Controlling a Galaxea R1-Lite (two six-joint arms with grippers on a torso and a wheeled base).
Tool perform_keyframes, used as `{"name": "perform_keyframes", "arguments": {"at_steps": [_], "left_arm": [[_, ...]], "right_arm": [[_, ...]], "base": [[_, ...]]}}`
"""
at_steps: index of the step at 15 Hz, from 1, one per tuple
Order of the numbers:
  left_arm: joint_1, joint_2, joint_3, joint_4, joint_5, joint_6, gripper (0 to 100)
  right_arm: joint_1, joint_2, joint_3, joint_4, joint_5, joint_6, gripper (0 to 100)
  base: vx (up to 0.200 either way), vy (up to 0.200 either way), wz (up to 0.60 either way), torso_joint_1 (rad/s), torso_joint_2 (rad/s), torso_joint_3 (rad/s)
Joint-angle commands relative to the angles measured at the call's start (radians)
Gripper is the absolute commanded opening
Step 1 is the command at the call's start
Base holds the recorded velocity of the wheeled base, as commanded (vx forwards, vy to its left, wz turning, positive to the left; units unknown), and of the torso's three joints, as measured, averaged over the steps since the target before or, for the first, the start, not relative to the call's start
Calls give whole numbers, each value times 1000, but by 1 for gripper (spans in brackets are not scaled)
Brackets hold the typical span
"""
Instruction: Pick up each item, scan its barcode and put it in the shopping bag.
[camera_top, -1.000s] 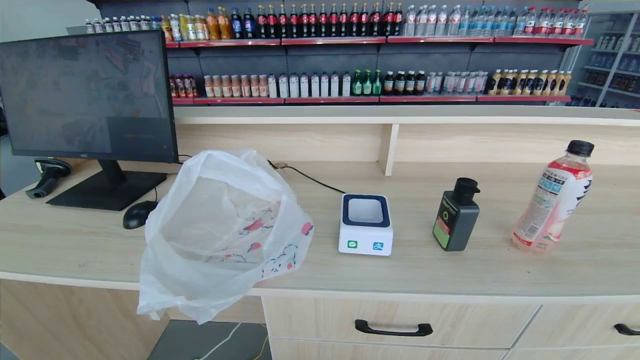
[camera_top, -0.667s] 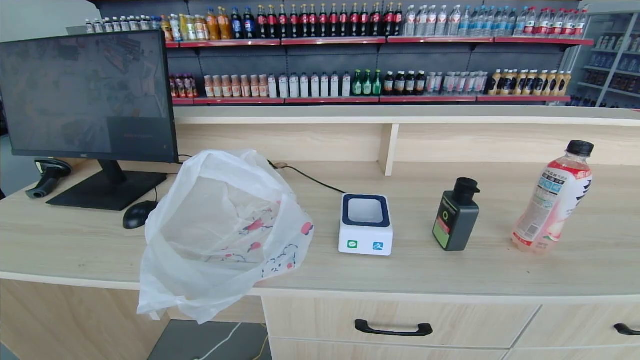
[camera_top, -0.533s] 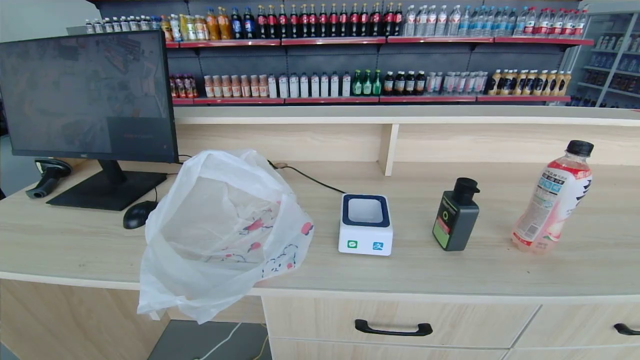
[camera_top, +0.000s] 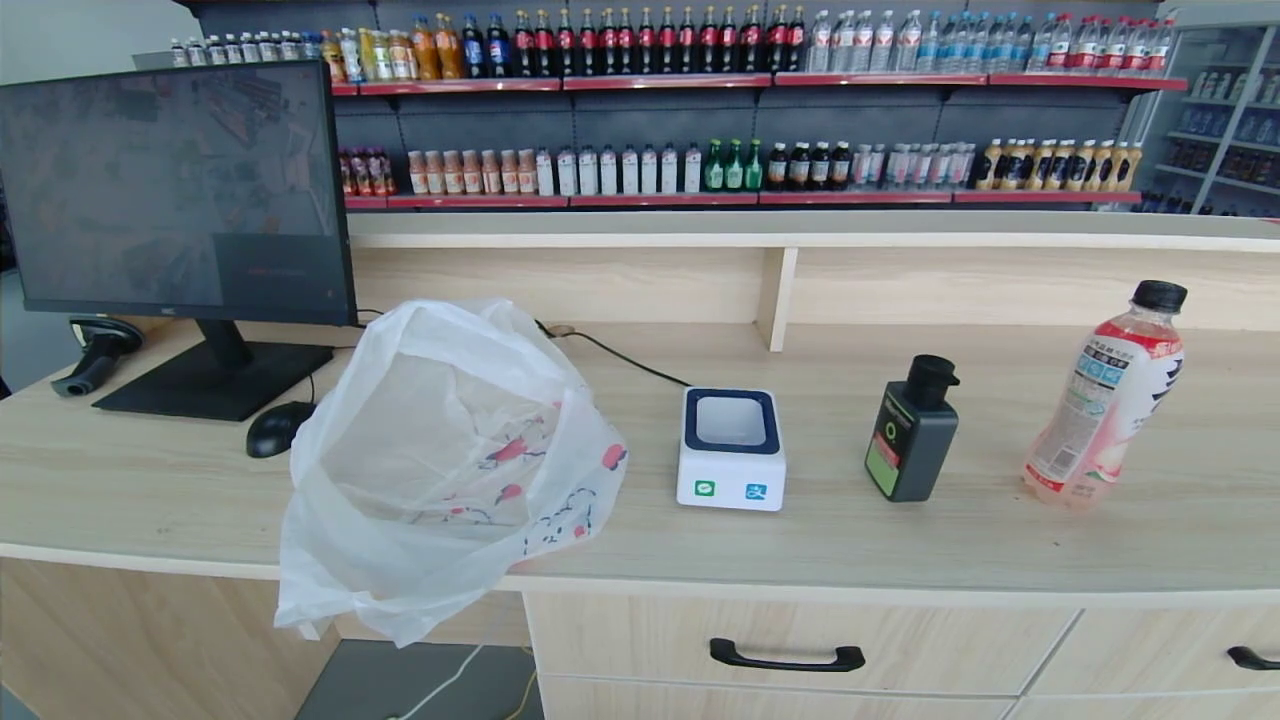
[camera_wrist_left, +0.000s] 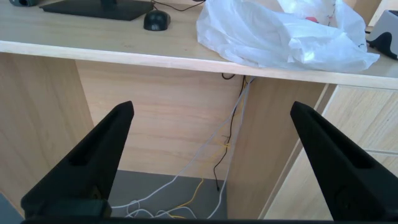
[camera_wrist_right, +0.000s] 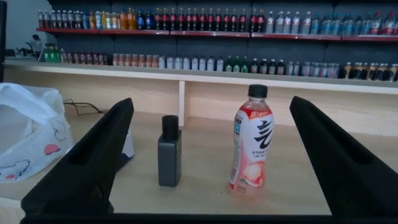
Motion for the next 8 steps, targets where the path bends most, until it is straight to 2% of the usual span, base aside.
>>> {"name": "perform_keyframes", "arguments": {"at_steps": [1, 3, 4, 8], "left_arm": [[0, 0, 0, 0, 0, 0, 100], [0, 0, 0, 0, 0, 0, 100], [0, 0, 0, 0, 0, 0, 100], [0, 0, 0, 0, 0, 0, 100]], "right_arm": [[48, 432, -12, -398, 0, 2, 100], [54, 574, -13, -576, 0, 3, 100], [54, 716, -33, -749, 0, 5, 100], [94, 857, -182, -749, 0, 2, 100]], "base": [[0, 0, 0, 0, 0, 0], [0, 0, 0, 0, 0, 0], [0, 0, 0, 0, 0, 0], [0, 0, 0, 0, 0, 0]]}}
